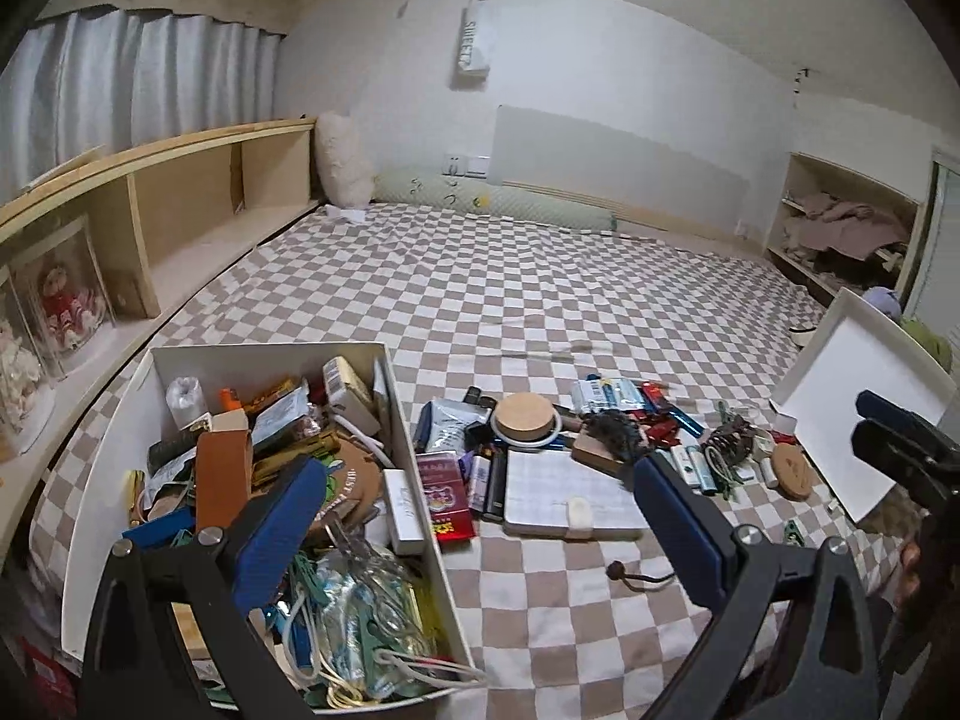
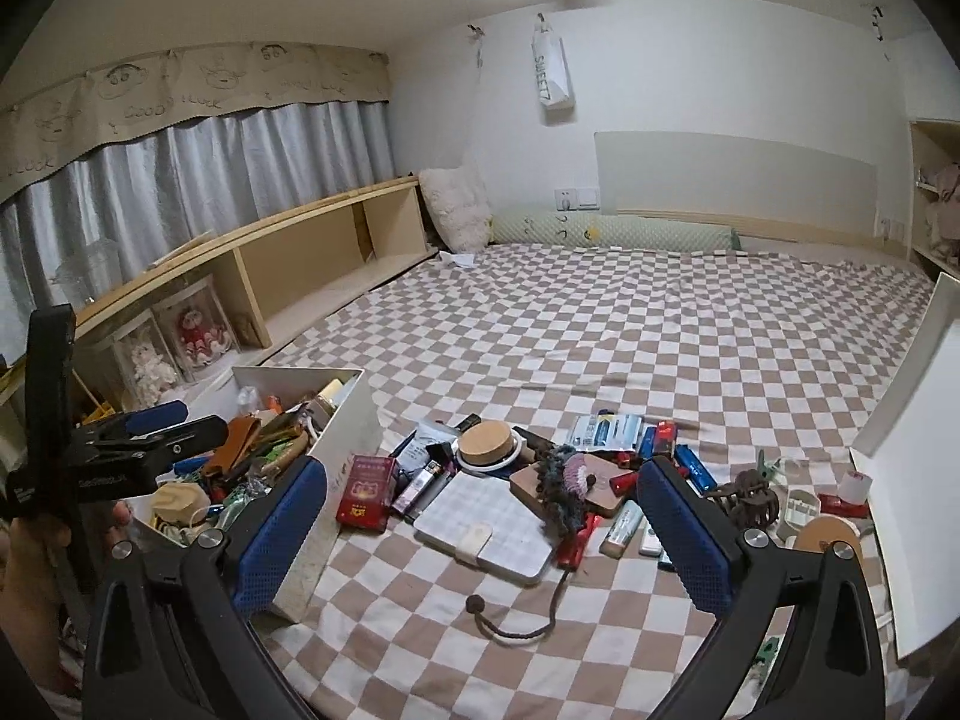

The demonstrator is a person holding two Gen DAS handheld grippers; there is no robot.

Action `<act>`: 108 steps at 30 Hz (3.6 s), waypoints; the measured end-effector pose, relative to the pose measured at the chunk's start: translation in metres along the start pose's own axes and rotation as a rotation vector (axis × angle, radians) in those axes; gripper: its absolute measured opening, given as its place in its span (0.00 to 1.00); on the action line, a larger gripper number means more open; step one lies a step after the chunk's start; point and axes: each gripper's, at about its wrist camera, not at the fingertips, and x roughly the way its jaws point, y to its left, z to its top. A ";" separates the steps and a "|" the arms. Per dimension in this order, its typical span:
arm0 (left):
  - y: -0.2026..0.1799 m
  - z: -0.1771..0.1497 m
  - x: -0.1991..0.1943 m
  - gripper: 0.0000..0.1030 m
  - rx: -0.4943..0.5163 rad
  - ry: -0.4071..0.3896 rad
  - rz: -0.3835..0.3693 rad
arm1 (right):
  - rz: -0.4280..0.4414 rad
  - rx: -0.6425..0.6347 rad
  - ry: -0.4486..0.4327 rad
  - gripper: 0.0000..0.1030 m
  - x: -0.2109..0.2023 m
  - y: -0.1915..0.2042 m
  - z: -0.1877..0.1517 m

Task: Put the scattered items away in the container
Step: 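Move both open grippers back toward the pile of items, then reach the right gripper to the green clothespin and close on it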

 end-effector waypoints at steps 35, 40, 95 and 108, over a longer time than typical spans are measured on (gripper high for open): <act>-0.056 -0.026 0.021 1.00 0.073 0.057 -0.044 | -0.112 0.001 0.071 1.00 0.006 -0.036 -0.025; -0.064 -0.028 0.030 1.00 0.084 0.072 -0.063 | -0.119 0.009 0.089 1.00 0.012 -0.042 -0.029; -0.121 -0.084 0.134 1.00 0.155 0.301 -0.232 | -0.203 -0.171 0.637 0.79 0.062 -0.179 -0.116; -0.126 -0.084 0.123 1.00 0.145 0.283 -0.228 | -0.095 -0.257 0.786 0.75 0.094 -0.180 -0.137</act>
